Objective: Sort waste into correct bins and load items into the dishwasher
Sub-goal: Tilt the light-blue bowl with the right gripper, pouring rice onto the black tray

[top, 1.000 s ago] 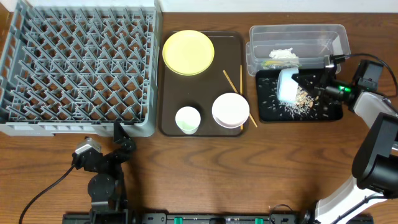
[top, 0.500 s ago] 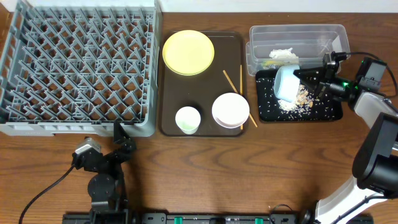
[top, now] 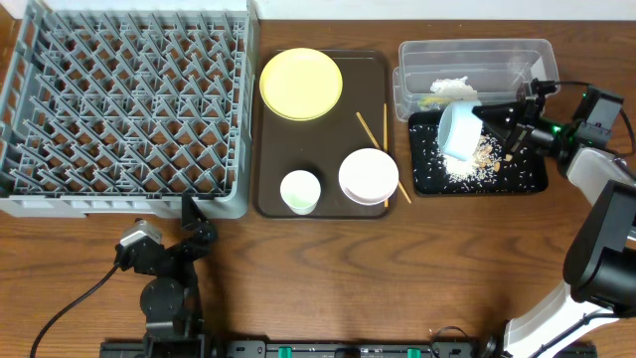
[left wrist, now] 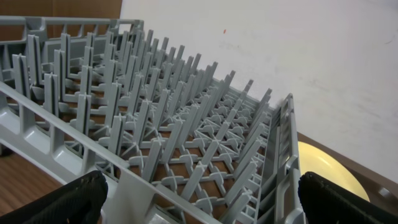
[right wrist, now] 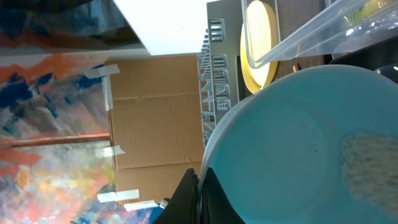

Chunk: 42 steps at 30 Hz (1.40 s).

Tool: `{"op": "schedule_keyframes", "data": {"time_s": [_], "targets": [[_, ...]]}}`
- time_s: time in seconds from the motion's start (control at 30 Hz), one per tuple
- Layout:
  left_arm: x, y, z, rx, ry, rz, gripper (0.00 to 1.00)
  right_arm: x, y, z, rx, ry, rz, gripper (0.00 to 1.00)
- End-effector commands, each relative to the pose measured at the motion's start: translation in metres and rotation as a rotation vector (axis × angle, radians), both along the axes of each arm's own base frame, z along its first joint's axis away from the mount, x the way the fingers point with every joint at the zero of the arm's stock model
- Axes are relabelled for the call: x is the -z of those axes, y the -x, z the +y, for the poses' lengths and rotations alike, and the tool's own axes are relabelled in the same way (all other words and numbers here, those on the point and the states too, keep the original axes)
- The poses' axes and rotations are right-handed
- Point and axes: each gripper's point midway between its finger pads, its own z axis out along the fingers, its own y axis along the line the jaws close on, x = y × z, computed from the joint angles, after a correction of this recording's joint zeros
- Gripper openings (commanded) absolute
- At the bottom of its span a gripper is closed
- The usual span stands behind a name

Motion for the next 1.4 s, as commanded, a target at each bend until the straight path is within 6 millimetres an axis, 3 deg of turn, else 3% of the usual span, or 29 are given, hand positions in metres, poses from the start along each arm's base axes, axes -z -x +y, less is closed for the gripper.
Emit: {"op": "schedule_keyframes", "data": {"time_s": [0.0, 1.37], "targets": [[0.0175, 0.0018, 0.0032, -0.019, -0.018, 0.062, 1.0, -0.0049, 0.0027, -0.0023, -0.013, -0.031, 0.011, 0.01], [0.0175, 0.0018, 0.0032, -0.019, -0.018, 0.062, 1.0, -0.0114, 0.0043, -0.0007, -0.042, -0.012, -0.086, 0.01]]}}
